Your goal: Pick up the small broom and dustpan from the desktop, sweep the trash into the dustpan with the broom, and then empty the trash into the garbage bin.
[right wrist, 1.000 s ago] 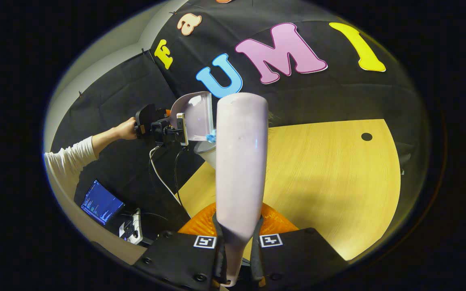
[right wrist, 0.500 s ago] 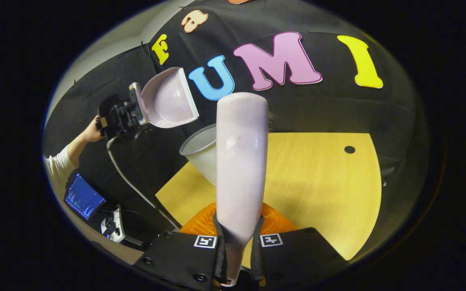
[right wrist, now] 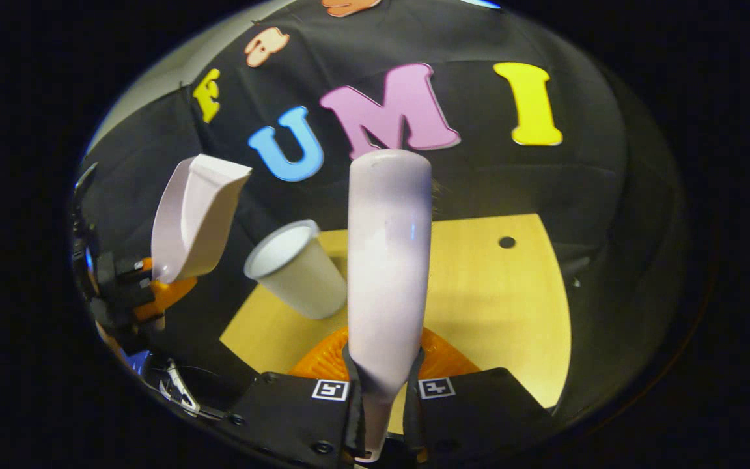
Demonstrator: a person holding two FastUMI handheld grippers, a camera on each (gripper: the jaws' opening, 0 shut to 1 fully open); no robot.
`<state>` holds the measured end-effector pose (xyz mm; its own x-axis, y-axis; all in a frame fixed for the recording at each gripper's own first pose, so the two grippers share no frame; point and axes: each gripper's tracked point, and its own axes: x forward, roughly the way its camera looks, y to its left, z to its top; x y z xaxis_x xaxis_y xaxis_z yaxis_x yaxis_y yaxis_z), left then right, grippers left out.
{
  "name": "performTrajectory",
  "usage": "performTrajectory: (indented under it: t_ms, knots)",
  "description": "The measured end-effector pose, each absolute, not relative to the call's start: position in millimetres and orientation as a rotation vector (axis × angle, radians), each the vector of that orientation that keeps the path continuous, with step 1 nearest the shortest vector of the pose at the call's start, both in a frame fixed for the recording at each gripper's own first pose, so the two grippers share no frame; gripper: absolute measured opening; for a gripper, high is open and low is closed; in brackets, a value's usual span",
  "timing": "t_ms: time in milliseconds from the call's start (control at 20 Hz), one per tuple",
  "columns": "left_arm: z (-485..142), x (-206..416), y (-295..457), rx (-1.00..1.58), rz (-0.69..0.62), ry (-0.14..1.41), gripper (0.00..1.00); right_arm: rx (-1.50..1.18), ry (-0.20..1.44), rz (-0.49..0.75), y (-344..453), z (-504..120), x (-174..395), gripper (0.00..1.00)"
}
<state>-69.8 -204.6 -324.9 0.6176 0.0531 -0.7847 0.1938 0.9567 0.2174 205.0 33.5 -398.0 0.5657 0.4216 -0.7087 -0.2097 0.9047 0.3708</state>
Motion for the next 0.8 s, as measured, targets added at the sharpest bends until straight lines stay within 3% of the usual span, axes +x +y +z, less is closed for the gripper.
performTrajectory:
  t_ms: [150, 300, 600, 800]
  knots:
    - [-406, -101, -244, 0.061, -0.128, 1.119, 0.27, 0.252, 1.061, 0.283, 37, -448, 181, 0.25]
    - [-467, -114, -264, -0.006, -0.130, 1.266, 0.27, 0.228, 1.240, 0.232, 52, -513, 157, 0.25]
    - [-518, -119, -257, -0.015, -0.107, 1.474, 0.28, 0.166, 1.519, 0.161, 71, -628, 136, 0.25]
    - [-529, -121, -262, -0.028, -0.076, 1.571, 0.27, 0.108, 1.607, 0.124, 81, -651, 152, 0.25]
